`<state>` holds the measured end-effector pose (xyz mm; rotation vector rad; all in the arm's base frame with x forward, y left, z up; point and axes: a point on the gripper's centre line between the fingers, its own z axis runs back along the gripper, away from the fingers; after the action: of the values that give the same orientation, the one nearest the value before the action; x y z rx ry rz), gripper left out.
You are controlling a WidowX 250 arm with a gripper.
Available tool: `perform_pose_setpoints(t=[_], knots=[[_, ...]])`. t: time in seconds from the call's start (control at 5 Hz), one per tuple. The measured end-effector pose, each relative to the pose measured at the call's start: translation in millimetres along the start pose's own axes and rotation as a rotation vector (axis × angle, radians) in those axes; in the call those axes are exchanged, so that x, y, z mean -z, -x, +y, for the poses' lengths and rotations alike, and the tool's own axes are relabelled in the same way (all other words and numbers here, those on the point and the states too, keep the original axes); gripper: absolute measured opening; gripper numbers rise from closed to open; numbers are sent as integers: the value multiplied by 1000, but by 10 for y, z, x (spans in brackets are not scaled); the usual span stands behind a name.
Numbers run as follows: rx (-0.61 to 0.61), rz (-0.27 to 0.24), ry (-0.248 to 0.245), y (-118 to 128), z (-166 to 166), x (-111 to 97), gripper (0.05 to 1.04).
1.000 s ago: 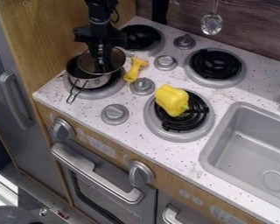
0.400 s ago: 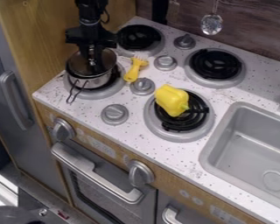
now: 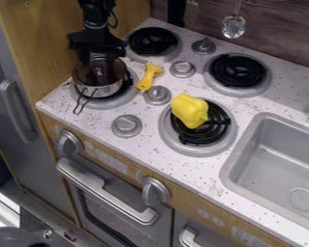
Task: Put the silver lid on the silver pan
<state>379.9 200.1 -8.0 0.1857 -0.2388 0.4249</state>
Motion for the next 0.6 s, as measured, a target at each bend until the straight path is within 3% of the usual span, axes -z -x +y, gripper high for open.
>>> perform_pose_setpoints(t=[0.2, 0.4, 0.6], knots=[[142, -34, 33, -180, -249, -142, 999], [318, -48, 76, -324, -595, -348, 999], [408, -27, 116, -349, -748, -472, 999]])
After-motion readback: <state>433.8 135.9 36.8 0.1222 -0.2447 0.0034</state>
